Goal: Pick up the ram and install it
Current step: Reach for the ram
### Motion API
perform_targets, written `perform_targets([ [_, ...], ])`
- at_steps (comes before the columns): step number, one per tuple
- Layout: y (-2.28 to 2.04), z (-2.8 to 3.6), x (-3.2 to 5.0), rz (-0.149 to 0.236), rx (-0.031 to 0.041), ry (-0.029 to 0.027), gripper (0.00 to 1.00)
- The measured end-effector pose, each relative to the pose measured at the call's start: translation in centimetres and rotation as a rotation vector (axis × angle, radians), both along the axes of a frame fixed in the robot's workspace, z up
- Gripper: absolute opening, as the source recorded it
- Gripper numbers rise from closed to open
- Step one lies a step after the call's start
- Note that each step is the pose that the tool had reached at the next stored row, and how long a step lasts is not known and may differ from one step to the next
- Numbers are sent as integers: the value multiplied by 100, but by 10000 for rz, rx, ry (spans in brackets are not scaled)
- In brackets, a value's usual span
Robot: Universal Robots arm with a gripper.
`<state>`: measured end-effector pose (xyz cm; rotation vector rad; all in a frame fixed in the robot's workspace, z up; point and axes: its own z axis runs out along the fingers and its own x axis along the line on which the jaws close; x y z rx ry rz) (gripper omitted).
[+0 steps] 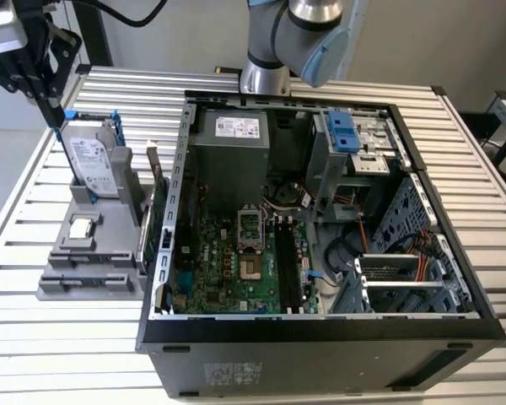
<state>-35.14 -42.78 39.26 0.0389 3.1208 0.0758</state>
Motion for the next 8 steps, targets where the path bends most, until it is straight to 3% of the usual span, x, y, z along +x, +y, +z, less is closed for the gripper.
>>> perform_targets([
  [8,-144,0,-2,0,0,0,0],
])
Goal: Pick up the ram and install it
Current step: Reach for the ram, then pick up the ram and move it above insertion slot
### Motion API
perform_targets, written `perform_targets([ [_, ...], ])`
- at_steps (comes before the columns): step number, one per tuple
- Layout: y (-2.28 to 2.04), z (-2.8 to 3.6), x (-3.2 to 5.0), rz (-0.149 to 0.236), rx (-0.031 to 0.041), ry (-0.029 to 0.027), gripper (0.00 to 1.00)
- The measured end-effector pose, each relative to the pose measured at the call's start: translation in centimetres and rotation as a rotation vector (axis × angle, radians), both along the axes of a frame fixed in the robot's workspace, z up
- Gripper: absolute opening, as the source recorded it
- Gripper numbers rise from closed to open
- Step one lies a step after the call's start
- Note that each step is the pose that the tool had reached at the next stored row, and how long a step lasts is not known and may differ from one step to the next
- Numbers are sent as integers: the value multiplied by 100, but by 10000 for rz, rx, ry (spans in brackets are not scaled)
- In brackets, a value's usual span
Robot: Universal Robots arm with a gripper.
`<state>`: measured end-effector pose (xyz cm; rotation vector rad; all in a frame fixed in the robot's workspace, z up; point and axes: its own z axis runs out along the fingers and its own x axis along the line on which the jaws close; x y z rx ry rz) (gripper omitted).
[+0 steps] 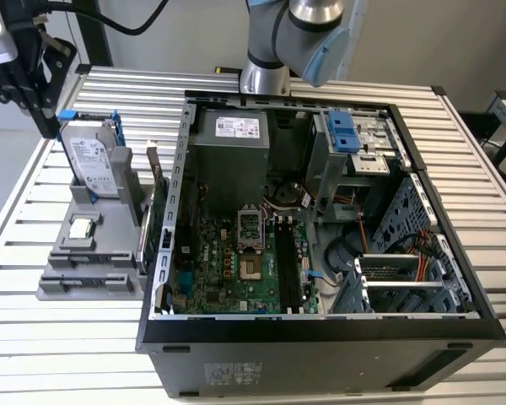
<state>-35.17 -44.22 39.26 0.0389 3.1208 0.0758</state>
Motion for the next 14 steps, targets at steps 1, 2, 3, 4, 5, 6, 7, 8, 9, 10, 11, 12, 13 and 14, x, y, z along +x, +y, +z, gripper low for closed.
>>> perform_targets([
  [1,-16,0,-1,0,0,0,0],
  [2,-33,0,-1,-1,0,0,0],
  [3,-52,0,-1,0,0,0,0],
  [4,-69,0,-1,0,0,0,0],
  [5,-89,0,-2,-1,0,0,0],
  [6,-108,0,-2,-1,0,0,0],
  [7,-129,0,-2,-1,0,0,0],
  [8,-150,-1,-2,0,0,-1,0],
  [9,-175,0,-2,0,0,0,0],
  [10,-200,-1,-2,0,0,0,0],
  [11,-224,-1,-1,0,0,0,0],
  [12,-250,0,-1,0,0,0,0],
  [13,-275,0,-1,0,-1,1,0],
  [14,-300,-1,-2,0,0,0,0],
])
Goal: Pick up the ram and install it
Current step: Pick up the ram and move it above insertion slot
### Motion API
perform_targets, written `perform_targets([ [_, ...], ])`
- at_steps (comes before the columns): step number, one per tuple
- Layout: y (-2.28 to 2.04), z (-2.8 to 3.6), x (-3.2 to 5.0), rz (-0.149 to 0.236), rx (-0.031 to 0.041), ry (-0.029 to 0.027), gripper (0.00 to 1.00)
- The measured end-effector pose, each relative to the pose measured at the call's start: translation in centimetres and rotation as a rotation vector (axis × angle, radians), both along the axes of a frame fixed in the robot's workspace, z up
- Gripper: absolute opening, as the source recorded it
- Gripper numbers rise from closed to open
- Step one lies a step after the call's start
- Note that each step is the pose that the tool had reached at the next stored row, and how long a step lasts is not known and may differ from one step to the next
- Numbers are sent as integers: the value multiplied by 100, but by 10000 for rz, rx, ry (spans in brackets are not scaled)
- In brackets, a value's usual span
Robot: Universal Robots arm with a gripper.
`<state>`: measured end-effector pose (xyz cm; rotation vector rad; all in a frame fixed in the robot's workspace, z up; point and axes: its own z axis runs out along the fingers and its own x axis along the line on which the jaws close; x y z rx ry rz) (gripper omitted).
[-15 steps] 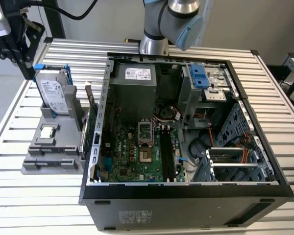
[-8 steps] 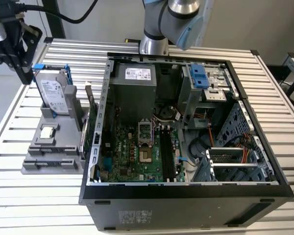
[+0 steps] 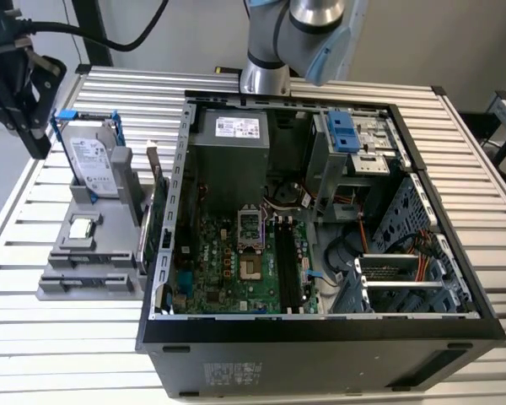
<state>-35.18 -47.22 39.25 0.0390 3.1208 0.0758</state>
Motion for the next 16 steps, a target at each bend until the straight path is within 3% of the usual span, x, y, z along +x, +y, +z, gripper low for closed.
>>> perform_targets([
  [10,-233,-2,0,0,0,0,0],
  [16,-244,-2,0,0,0,0,0],
])
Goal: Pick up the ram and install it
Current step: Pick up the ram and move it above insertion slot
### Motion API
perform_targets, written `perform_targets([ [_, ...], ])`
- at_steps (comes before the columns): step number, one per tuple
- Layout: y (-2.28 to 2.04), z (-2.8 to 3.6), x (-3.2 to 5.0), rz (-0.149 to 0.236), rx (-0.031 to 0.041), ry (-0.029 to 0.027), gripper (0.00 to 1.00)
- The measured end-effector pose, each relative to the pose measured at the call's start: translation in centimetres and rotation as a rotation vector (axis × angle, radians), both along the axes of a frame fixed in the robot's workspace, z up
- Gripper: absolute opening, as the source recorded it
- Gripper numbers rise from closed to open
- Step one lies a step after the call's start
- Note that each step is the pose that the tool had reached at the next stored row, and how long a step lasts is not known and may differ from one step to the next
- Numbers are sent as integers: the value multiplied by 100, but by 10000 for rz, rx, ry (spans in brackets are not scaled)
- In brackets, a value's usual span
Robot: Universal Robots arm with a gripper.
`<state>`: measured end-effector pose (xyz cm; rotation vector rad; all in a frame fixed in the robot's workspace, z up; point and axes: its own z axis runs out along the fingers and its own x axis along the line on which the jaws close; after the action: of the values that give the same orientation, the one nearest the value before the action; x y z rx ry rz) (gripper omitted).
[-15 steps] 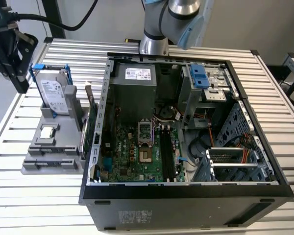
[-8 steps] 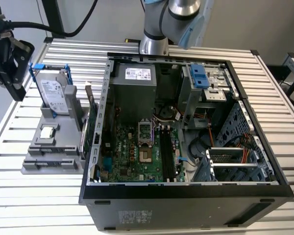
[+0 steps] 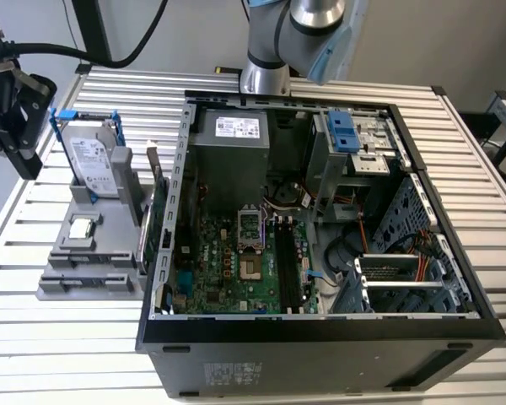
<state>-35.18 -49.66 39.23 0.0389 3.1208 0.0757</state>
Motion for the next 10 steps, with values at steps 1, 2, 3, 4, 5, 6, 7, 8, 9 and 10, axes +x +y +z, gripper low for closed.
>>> perform_targets([
  [1,0,0,0,0,0,0,0],
  [2,0,0,0,2,0,-1,0],
  [3,0,0,0,4,0,0,0],
  [4,0,0,0,4,0,0,0],
  [5,0,0,0,4,0,0,0],
  [6,0,0,0,5,0,0,0],
  [7,0,0,0,5,0,0,0],
  [8,0,0,0,6,0,0,0],
  [9,0,0,0,6,0,0,0],
  [10,0,0,0,6,0,0,0],
])
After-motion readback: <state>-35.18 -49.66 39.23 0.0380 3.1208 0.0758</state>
